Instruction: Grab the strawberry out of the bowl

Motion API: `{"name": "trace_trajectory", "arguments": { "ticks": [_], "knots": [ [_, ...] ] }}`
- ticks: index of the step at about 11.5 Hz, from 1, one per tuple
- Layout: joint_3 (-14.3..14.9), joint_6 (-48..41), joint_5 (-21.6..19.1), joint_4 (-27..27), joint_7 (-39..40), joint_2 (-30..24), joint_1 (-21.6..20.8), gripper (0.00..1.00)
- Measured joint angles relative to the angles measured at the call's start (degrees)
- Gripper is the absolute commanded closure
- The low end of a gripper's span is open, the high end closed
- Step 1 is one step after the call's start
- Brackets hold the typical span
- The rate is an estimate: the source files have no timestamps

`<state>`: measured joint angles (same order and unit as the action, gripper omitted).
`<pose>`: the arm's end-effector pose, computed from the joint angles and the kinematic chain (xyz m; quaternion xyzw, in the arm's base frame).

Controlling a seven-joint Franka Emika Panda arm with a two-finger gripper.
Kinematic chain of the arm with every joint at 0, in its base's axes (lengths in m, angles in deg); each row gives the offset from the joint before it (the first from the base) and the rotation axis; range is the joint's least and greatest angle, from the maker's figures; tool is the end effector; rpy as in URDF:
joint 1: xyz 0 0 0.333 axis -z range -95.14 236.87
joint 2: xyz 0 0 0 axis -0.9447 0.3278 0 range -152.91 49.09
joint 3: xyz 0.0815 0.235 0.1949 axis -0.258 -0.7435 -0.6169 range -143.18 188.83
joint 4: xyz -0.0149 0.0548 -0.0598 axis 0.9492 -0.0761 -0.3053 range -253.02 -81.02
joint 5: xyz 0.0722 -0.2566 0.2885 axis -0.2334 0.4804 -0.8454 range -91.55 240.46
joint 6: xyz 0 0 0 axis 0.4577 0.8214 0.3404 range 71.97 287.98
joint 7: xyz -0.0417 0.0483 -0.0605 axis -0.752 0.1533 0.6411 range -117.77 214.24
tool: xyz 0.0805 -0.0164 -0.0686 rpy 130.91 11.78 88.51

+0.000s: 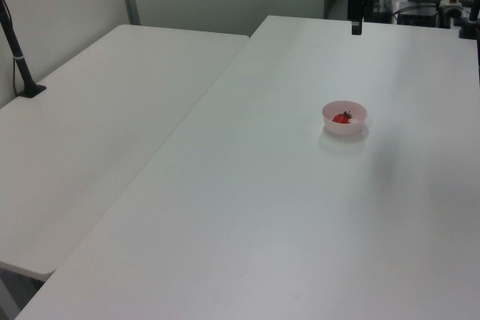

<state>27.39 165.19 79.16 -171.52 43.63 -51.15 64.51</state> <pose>0.5588 0.0093 0.5837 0.9985 -0.0220 -0.0241 0.0429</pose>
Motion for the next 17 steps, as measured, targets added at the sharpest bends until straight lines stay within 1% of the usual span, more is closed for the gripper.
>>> {"name": "trace_trajectory", "arguments": {
  "ticks": [10, 15, 17],
  "knots": [
    [0.0, 0.0, 0.0, 0.0, 3.2, 0.0, 0.2, 0.00],
    [0.1, 0.3, 0.0, 0.0, 11.5, 0.4, 0.7, 0.00],
    [0.1, 0.3, 0.0, 0.0, 20.1, 1.7, 1.2, 0.00]
  ]
}}
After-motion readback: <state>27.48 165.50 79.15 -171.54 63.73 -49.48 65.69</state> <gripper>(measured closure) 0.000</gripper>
